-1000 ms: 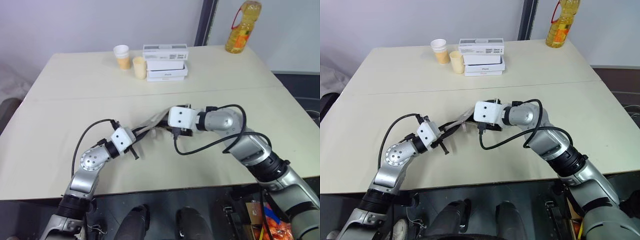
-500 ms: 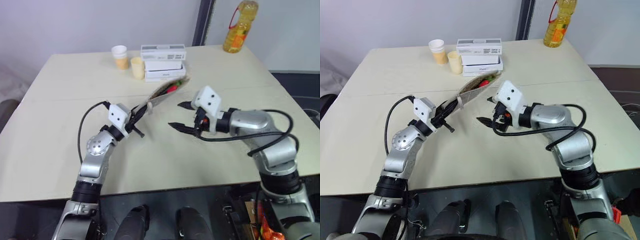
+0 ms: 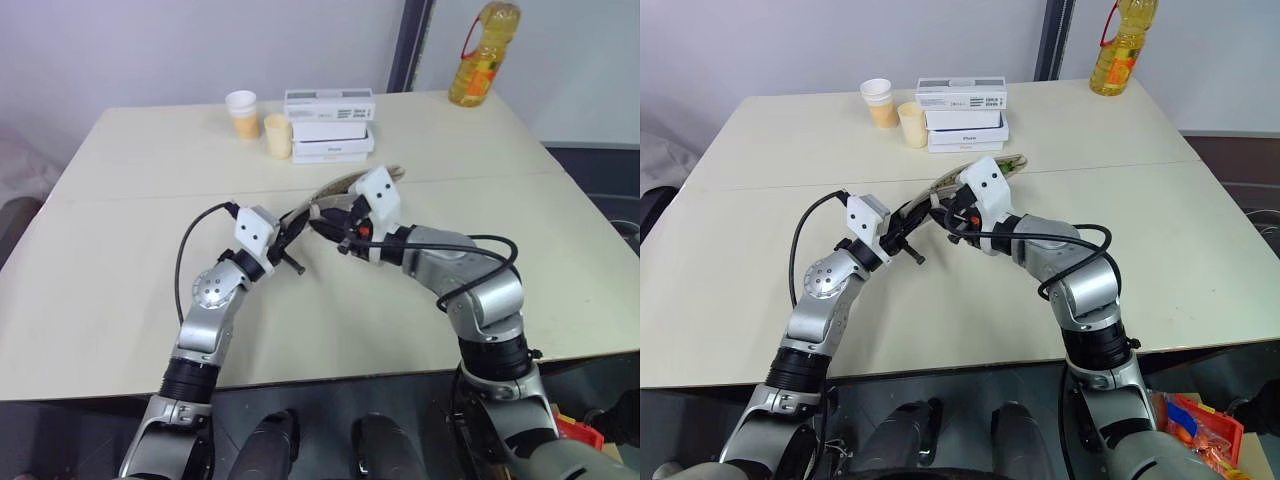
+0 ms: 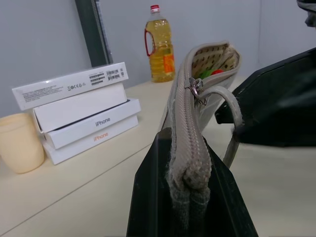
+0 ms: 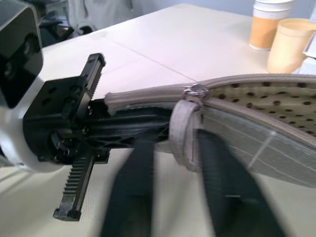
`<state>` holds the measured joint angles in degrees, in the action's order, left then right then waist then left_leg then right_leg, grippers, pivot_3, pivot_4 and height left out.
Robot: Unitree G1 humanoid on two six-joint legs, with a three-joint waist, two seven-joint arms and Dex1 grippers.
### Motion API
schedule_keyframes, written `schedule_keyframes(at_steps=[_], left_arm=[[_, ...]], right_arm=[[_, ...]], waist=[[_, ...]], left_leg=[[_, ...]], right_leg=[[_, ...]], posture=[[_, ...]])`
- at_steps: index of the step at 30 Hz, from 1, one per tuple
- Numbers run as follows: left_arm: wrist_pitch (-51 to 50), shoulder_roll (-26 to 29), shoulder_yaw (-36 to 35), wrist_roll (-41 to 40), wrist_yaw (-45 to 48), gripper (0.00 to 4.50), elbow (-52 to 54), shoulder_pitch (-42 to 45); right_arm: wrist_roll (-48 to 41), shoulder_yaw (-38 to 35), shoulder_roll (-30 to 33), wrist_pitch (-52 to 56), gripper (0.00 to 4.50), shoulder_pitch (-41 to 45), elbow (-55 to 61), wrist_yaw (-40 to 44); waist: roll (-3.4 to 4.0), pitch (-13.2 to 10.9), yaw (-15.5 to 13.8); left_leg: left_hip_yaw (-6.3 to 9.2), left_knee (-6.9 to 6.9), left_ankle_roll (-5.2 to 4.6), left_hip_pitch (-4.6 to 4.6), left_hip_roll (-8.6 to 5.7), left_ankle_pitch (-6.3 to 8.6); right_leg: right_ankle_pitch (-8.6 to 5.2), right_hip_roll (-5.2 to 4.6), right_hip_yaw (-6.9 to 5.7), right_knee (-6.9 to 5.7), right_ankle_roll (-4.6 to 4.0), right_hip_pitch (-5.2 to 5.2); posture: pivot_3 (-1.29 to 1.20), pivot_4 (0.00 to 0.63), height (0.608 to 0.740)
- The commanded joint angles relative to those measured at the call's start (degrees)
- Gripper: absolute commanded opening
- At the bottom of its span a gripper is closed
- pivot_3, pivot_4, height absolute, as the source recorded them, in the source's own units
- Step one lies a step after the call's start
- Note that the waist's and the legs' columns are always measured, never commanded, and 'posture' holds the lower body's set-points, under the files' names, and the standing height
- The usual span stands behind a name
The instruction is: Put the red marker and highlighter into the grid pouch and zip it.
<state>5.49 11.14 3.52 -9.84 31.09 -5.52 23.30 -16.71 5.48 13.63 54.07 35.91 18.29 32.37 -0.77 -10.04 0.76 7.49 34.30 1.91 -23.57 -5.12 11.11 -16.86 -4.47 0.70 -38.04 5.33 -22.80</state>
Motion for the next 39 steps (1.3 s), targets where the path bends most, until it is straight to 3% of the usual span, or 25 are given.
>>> schedule_keyframes(at_steps=[1, 7, 20, 31, 35, 36, 39], left_arm=[[1.46, 0.21, -0.1, 0.39, -0.27, 0.0, 1.91, 0.66], [2.36, 1.35, -0.36, 1.31, 0.07, 0.0, 1.16, 0.52], [6.52, 8.08, -2.27, 2.41, 1.88, 0.0, -0.23, -3.22], [7.56, 11.46, -4.36, 2.16, 1.7, 0.0, 0.95, -7.43], [6.39, 12.57, -4.53, 0.66, 3.36, 0.0, 1.91, -9.15], [4.84, 12.95, -4.35, -0.73, 4.72, 0.0, 2.65, -9.82], [0.73, 13.62, -4.42, -3.85, 6.54, 0.99, 4.6, -11.53]], right_arm=[[-1.9, -1.64, -0.38, -0.06, 0.05, 1.19, 0.68, -1.09], [-2.28, -3.65, 0.35, -0.59, 0.05, 1.55, -0.07, -3.59], [-0.04, -10.9, 8.92, -4.29, 0.05, 5.93, -5.54, -8.92], [8.52, -8.13, 16.62, -11.15, 0.05, 6.83, -14.37, -12.75], [5.6, -4.94, 17.93, -9.66, 0.05, 3.5, -10.0, -6.1], [3.45, -4.65, 18.79, -8.22, 0.28, 1.86, -8.07, -3.17], [-0.84, -4.41, 21.72, -6.33, 1.39, -2.96, -2.95, 3.4]], waist=[[0.0, 0.0, 0.02], [0.0, 0.0, 0.07], [0.01, -0.01, 0.09], [0.03, 0.0, 0.4], [0.03, 0.0, 0.31], [0.03, 0.0, 0.19], [0.04, 0.01, 0.11]], left_leg=[[0.0, 0.0, 0.0, 0.0, 0.0, 0.0], [0.0, -0.01, 0.0, 0.0, 0.01, 0.0], [-0.03, -0.04, 0.0, 0.0, 0.01, 0.0], [-0.09, -0.05, -0.01, 0.0, 0.02, 0.0], [-0.1, -0.07, -0.01, 0.0, 0.04, 0.0], [-0.1, -0.08, -0.01, 0.0, 0.04, 0.0], [-0.09, -0.08, -0.05, 0.0, 0.04, 0.03]], right_leg=[[0.0, 0.0, 0.0, 0.0, 0.0, 0.0], [0.0, 0.01, 0.0, -0.01, 0.0, -0.01], [0.0, -0.01, 0.03, 0.01, 0.0, -0.02], [0.0, -0.02, 0.07, 0.01, -0.01, -0.04], [0.0, 0.0, 0.09, 0.0, -0.01, -0.07], [-0.01, 0.0, 0.09, 0.01, -0.01, -0.07], [-0.01, -0.03, 0.08, 0.07, 0.0, -0.01]], posture=[[0.0, 0.15, 0.74], [0.0, 0.15, 0.74], [0.0, 0.15, 0.74], [0.0, 0.15, 0.74], [0.0, 0.15, 0.74], [0.0, 0.15, 0.74], [0.0, 0.15, 0.74]])
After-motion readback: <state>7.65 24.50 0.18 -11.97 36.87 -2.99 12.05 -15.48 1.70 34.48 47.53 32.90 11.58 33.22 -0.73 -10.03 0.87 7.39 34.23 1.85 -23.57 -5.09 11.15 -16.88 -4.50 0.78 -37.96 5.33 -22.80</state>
